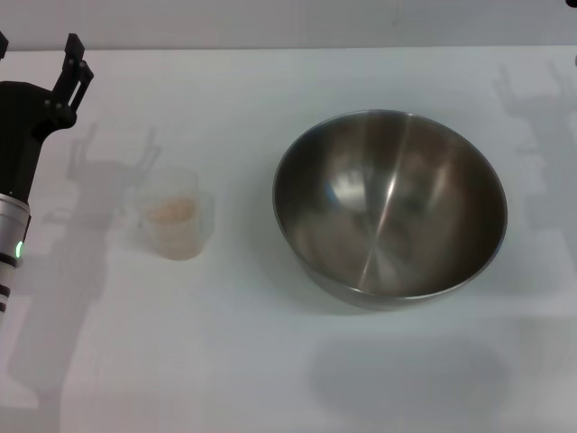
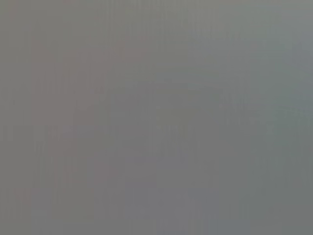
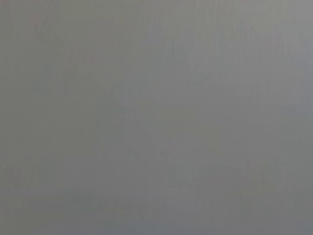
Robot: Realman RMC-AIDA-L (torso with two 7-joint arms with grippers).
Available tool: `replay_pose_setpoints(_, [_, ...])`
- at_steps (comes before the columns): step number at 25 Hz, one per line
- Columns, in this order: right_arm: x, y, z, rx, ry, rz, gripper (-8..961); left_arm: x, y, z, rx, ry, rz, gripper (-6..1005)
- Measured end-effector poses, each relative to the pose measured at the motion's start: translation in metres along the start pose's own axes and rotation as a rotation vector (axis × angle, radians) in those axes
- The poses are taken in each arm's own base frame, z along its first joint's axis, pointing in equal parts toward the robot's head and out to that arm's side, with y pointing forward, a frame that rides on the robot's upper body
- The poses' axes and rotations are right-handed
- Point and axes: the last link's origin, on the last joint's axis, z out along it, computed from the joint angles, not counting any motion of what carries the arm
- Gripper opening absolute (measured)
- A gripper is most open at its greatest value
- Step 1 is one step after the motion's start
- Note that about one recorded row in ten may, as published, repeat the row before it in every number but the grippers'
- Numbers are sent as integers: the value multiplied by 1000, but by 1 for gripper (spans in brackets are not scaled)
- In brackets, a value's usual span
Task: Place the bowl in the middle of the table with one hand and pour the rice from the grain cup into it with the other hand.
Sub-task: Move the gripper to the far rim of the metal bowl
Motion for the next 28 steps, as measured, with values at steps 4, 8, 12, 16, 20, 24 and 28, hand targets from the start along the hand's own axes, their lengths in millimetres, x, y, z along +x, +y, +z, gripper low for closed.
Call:
replay_pose_setpoints(4, [-1, 0, 0, -3, -11, -22, 717, 0, 1, -1, -6, -2, 0, 871])
replay_pose_setpoints(8, [-6, 1, 2, -1, -39, -186, 715, -1, 1, -2, -5, -4, 1, 871])
replay_pose_setpoints(12, [-10, 9, 13, -3, -27, -297, 713, -1, 1, -2, -4, -4, 1, 870])
replay_pose_setpoints(16, [-11, 27, 29, -37, 75, -201, 711, -1, -1, -2, 2, -6, 1, 870])
replay_pose_setpoints(20, [-20, 46, 41, -101, 203, -82, 709, -2, -2, -4, 8, -10, 2, 870])
replay_pose_setpoints(24, [-37, 57, 50, -196, 343, 26, 707, -3, -4, -6, 14, -15, 5, 870])
replay_pose_setpoints(28, [-61, 61, 58, -327, 495, 94, 705, -3, -5, -8, 18, -18, 4, 870])
